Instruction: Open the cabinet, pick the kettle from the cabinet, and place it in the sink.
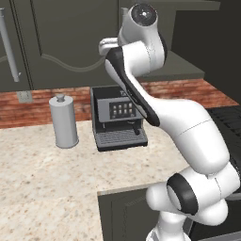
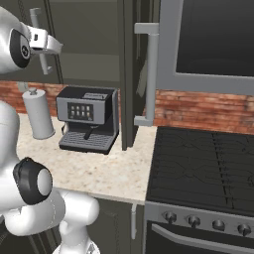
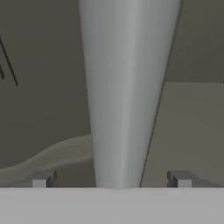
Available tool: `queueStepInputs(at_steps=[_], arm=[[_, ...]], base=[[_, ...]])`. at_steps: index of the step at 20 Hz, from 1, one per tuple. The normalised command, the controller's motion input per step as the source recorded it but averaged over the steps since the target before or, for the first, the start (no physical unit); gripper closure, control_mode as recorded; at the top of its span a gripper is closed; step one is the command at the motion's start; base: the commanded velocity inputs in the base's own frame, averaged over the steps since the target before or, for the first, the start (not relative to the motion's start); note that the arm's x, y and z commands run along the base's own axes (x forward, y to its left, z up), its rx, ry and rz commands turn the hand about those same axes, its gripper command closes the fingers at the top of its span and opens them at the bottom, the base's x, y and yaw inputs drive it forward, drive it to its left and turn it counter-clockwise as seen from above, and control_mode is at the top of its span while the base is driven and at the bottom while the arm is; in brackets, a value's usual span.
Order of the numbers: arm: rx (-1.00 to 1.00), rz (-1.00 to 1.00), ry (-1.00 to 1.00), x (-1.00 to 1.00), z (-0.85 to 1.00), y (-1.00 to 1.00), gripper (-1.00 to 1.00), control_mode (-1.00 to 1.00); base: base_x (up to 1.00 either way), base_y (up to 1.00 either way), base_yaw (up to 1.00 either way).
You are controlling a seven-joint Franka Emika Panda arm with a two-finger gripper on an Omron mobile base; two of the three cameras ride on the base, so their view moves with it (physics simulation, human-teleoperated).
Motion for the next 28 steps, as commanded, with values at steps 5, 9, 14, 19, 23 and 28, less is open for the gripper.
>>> queueStepInputs(at_steps=[5, 9, 14, 19, 23, 28], arm=[[0.00, 0.00, 0.00, 0.35, -0.08, 0.01, 1.00, -1.00], [0.00, 0.00, 0.00, 0.30, -0.08, 0.11, 1.00, -1.00], [-0.05, -0.05, 0.00, 0.21, -0.08, 0.17, 1.00, -1.00], [-0.02, -0.06, 0.00, 0.25, -0.11, 0.15, 1.00, -1.00], [0.00, -0.01, 0.01, 0.12, -0.15, 0.18, 1.00, -1.00], [0.02, 0.00, 0.00, -0.19, -0.15, 0.28, 1.00, -1.00]], base=[[0.00, 0.00, 0.00], [0.00, 0.00, 0.00], [0.00, 0.00, 0.00], [0.00, 0.00, 0.00], [0.00, 0.00, 0.00], [0.00, 0.00, 0.00]])
